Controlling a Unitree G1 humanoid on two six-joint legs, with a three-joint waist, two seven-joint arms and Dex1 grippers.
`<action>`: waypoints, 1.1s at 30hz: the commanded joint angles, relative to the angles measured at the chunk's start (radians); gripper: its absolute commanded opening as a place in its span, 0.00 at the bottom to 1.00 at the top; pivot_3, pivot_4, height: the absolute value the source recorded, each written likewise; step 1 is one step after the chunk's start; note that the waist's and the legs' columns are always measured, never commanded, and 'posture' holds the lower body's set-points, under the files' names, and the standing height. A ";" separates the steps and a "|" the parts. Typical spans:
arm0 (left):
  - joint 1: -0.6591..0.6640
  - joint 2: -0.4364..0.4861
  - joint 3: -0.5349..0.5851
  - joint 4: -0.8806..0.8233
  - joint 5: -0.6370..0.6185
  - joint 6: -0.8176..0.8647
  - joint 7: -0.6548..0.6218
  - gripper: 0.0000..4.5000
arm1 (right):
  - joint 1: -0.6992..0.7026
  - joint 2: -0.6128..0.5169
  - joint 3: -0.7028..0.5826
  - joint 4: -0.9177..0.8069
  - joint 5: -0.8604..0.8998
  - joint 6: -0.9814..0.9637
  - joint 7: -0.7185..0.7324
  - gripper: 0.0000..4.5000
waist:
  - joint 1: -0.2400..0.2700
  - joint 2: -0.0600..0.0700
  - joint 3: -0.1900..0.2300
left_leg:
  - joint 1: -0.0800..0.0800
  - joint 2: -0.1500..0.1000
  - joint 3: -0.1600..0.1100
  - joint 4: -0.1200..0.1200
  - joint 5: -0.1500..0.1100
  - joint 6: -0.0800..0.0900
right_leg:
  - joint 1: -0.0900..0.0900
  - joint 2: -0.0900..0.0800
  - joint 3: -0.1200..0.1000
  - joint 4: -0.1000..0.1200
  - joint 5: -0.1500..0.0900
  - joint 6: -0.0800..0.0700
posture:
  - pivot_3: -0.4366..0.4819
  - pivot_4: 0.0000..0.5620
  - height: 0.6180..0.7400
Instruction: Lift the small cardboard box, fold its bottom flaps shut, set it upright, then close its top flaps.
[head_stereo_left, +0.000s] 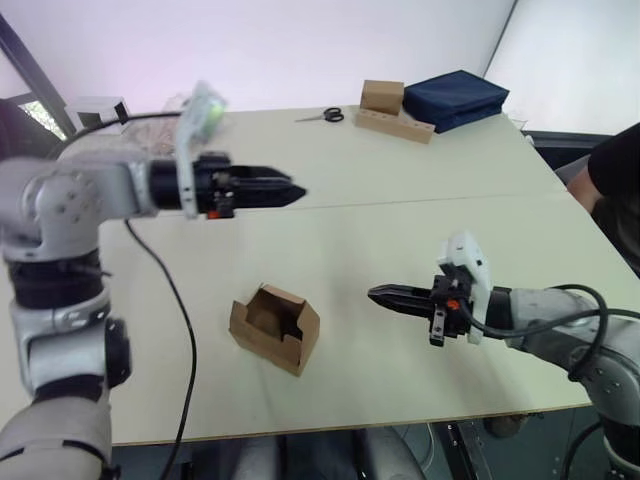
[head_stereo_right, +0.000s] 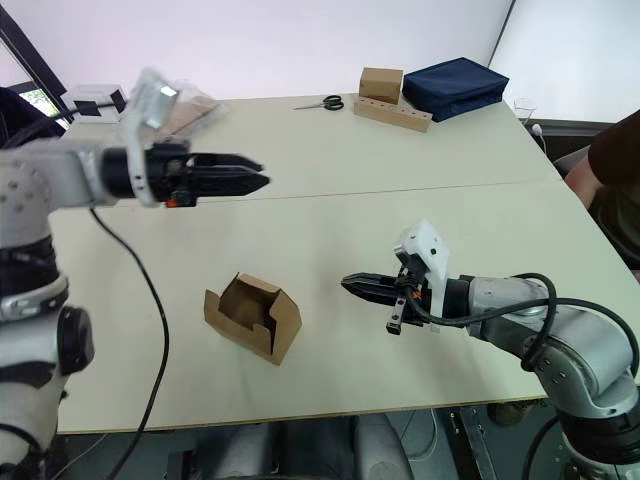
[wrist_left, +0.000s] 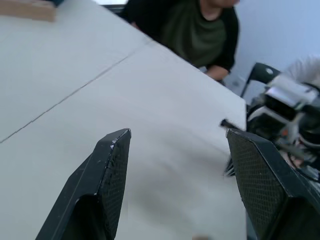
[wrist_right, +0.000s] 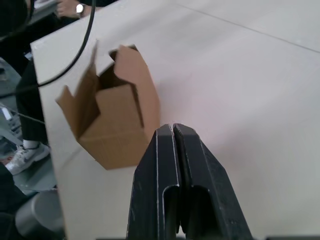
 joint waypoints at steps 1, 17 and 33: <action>0.121 0.085 0.069 -0.045 -0.006 -0.090 -0.052 0.52 | 0.001 0.012 -0.005 -0.069 0.083 0.005 -0.030 0.00 | 0.004 0.000 0.000 | 0.000 -0.001 0.000 0.000 0.000 0.001 | 0.000 -0.001 0.000 0.000 0.000 0.000 | 0.48 0.27 1.00; 0.564 0.131 0.003 -0.109 0.014 -0.303 -0.130 0.01 | 0.018 0.081 0.249 -0.069 -0.122 -0.070 -0.066 0.00 | 0.009 -0.001 0.000 | 0.000 -0.001 0.000 -0.001 -0.002 0.003 | 0.001 -0.001 -0.001 0.000 0.000 0.000 | 0.48 0.27 1.00; 0.606 0.062 -0.048 -0.228 -0.080 -0.194 -0.004 0.01 | -0.026 0.151 0.309 -0.037 -0.262 -0.110 -0.083 0.00 | 0.003 -0.001 0.000 | 0.001 -0.001 -0.001 -0.001 -0.002 0.003 | 0.001 -0.001 -0.001 0.000 0.000 0.000 | 0.48 0.27 1.00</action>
